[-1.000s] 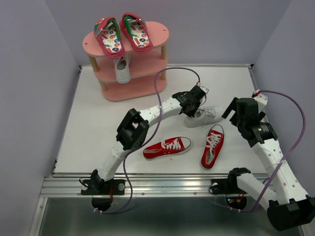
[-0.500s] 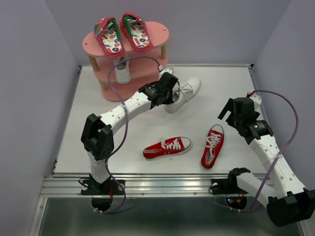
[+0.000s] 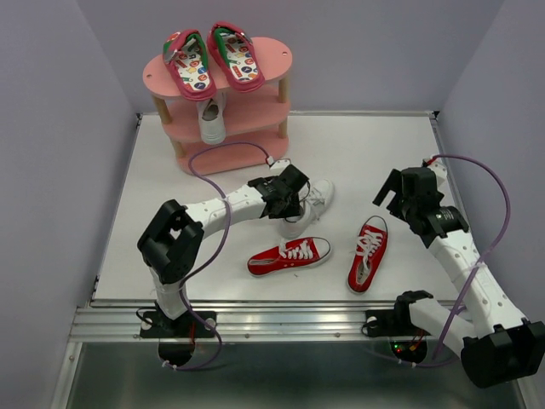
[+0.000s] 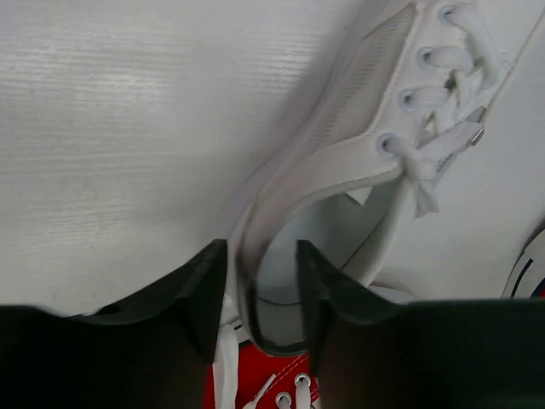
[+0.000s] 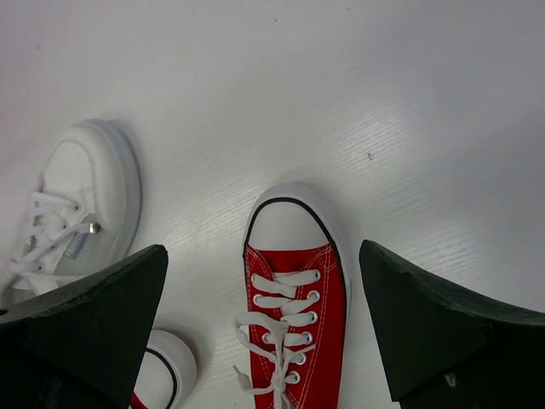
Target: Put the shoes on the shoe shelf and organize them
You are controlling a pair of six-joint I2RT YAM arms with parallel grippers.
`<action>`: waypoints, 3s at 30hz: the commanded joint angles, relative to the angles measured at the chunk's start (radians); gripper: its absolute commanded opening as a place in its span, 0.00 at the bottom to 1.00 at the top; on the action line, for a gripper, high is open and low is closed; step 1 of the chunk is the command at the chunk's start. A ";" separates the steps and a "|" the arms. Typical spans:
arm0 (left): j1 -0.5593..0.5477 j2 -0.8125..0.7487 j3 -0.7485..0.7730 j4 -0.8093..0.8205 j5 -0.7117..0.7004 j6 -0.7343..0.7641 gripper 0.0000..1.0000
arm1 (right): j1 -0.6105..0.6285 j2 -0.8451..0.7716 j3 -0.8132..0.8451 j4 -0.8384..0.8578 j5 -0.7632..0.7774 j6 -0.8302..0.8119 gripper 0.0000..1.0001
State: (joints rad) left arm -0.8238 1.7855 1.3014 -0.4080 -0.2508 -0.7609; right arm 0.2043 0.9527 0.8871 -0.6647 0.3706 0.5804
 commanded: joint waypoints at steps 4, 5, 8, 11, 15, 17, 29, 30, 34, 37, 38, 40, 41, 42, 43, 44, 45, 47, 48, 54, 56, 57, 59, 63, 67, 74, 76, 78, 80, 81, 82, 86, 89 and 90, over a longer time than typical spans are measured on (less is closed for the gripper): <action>-0.031 -0.049 0.024 0.086 -0.031 0.001 0.80 | -0.002 0.015 -0.007 0.060 -0.019 0.003 1.00; -0.034 -0.051 0.032 0.083 -0.048 0.035 0.81 | -0.002 0.017 -0.008 0.065 -0.019 0.002 1.00; -0.049 -0.061 0.061 0.063 -0.088 0.110 0.82 | -0.002 0.024 -0.010 0.070 -0.024 0.001 1.00; -0.051 -0.058 0.081 0.048 -0.105 0.275 0.82 | -0.002 0.027 -0.013 0.079 -0.028 -0.004 1.00; -0.041 -0.015 0.110 0.005 -0.085 0.379 0.81 | -0.002 0.037 -0.019 0.086 -0.032 -0.002 1.00; -0.032 0.008 0.104 0.009 -0.050 0.434 0.76 | -0.002 0.038 -0.022 0.088 -0.033 -0.004 1.00; -0.021 0.094 0.078 0.044 0.047 0.486 0.34 | -0.002 0.047 -0.024 0.089 -0.028 -0.011 1.00; -0.021 0.097 0.093 0.040 0.041 0.485 0.23 | -0.002 0.049 -0.023 0.089 -0.029 -0.010 1.00; -0.018 0.051 0.160 -0.026 -0.007 0.480 0.00 | -0.002 0.050 -0.019 0.091 -0.029 -0.013 1.00; -0.012 -0.021 0.235 -0.069 -0.024 0.474 0.00 | -0.002 0.054 -0.027 0.099 -0.033 -0.014 1.00; -0.002 -0.038 0.254 -0.077 -0.031 0.469 0.00 | -0.002 0.057 -0.031 0.103 -0.045 -0.013 1.00; 0.014 -0.066 0.292 -0.092 -0.041 0.454 0.00 | -0.002 0.067 -0.042 0.122 -0.068 -0.008 1.00; 0.024 -0.087 0.330 -0.115 -0.045 0.431 0.00 | -0.002 0.072 -0.056 0.131 -0.109 -0.007 1.00; 0.049 -0.095 0.346 -0.127 -0.053 0.416 0.00 | -0.002 0.081 -0.063 0.157 -0.133 -0.008 1.00; 0.063 -0.110 0.373 -0.140 -0.053 0.405 0.00 | -0.002 0.087 -0.072 0.171 -0.156 -0.002 1.00; 0.074 -0.118 0.384 -0.146 -0.056 0.376 0.00 | -0.002 0.093 -0.080 0.186 -0.204 -0.002 1.00; 0.086 -0.127 0.389 -0.146 -0.064 0.364 0.00 | -0.002 0.103 -0.097 0.212 -0.225 0.002 1.00; 0.121 -0.150 0.398 -0.140 -0.067 0.325 0.00 | -0.002 0.127 -0.108 0.227 -0.254 0.012 1.00; 0.133 -0.156 0.401 -0.140 -0.077 0.310 0.00 | -0.002 0.136 -0.109 0.231 -0.257 0.013 1.00; 0.183 -0.196 0.404 -0.120 -0.102 0.235 0.00 | -0.002 0.164 -0.094 0.237 -0.242 -0.004 1.00; 0.193 -0.187 0.423 -0.141 -0.126 0.221 0.00 | -0.002 0.169 -0.083 0.234 -0.242 -0.008 1.00; 0.195 -0.183 0.427 -0.147 -0.133 0.215 0.00 | -0.002 0.169 -0.080 0.234 -0.242 -0.010 1.00; 0.206 -0.184 0.423 -0.153 -0.145 0.190 0.00 | -0.002 0.170 -0.073 0.234 -0.243 -0.011 1.00; 0.236 -0.231 0.374 -0.111 -0.173 0.144 0.00 | -0.002 0.175 -0.065 0.226 -0.246 -0.011 1.00; 0.273 -0.233 0.372 -0.103 -0.173 0.127 0.00 | -0.002 0.182 -0.056 0.212 -0.251 -0.013 1.00; 0.322 -0.221 0.369 -0.058 -0.165 0.104 0.00 | -0.002 0.173 -0.025 0.175 -0.234 -0.025 1.00; 0.327 -0.203 0.394 -0.052 -0.157 0.107 0.00 | -0.002 0.172 -0.022 0.169 -0.231 -0.028 1.00; 0.327 -0.184 0.420 -0.055 -0.159 0.112 0.00 | -0.002 0.170 -0.023 0.163 -0.229 -0.028 1.00; 0.328 -0.157 0.453 -0.052 -0.171 0.112 0.00 | -0.002 0.164 -0.025 0.163 -0.228 -0.024 1.00; 0.328 -0.149 0.463 -0.049 -0.179 0.113 0.00 | -0.002 0.162 -0.027 0.163 -0.229 -0.024 1.00; 0.330 -0.132 0.479 -0.046 -0.189 0.114 0.00 | -0.002 0.161 -0.028 0.162 -0.228 -0.022 1.00; 0.341 -0.083 0.536 -0.045 -0.202 0.121 0.00 | -0.002 0.155 -0.030 0.155 -0.225 -0.022 1.00; 0.345 -0.049 0.593 -0.055 -0.220 0.130 0.00 | -0.002 0.149 -0.031 0.149 -0.217 -0.022 1.00; 0.347 -0.038 0.610 -0.051 -0.223 0.133 0.00 | -0.002 0.147 -0.031 0.149 -0.216 -0.024 1.00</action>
State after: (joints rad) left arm -0.4885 1.7546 1.8084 -0.5575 -0.4091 -0.6281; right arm 0.2043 1.1336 0.8227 -0.5129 0.1345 0.5686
